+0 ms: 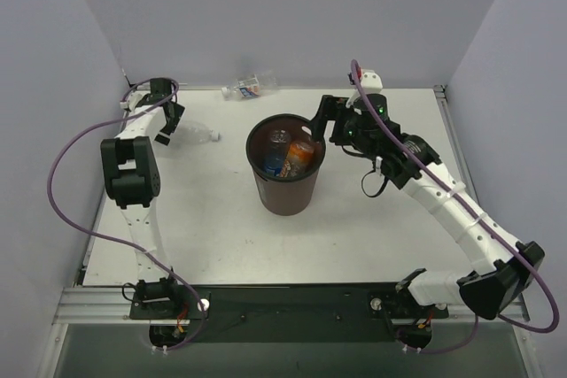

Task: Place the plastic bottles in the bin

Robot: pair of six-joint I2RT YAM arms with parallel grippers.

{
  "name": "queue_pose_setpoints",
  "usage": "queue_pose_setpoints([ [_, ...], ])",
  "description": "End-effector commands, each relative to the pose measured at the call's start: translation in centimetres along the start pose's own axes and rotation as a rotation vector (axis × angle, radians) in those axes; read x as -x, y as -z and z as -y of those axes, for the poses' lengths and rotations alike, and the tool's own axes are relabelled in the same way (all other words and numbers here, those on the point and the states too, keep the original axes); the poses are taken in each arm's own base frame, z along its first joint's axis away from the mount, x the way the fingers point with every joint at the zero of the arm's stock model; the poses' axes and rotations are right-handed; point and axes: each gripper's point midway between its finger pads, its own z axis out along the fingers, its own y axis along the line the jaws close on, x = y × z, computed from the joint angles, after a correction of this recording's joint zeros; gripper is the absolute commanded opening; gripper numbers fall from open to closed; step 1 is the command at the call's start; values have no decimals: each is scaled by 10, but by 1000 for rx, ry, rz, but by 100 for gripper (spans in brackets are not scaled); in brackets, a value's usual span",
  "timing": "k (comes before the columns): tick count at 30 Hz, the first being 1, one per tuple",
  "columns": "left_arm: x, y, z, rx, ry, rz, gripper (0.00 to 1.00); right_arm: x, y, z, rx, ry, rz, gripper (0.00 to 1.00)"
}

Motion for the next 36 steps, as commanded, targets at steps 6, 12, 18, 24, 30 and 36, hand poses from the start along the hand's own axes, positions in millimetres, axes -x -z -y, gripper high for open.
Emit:
queue_pose_setpoints([
  [6,-1,-18,3,-35,45,-66,51,29,49,25,-56,9,87,80],
  [12,33,36,33,-213,-44,11,35,32,55,41,-88,-5,88,80],
  [18,59,163,78,-532,-198,142,34,35,47,51,-59,-36,59,78],
  [24,63,304,106,-801,-306,305,34,30,47,44,4,-39,27,77],
  [30,65,431,113,-1221,-277,463,32,21,50,43,23,-60,11,77],
  [36,4,491,107,-1478,-510,493,31,17,59,45,23,-78,18,77],
])
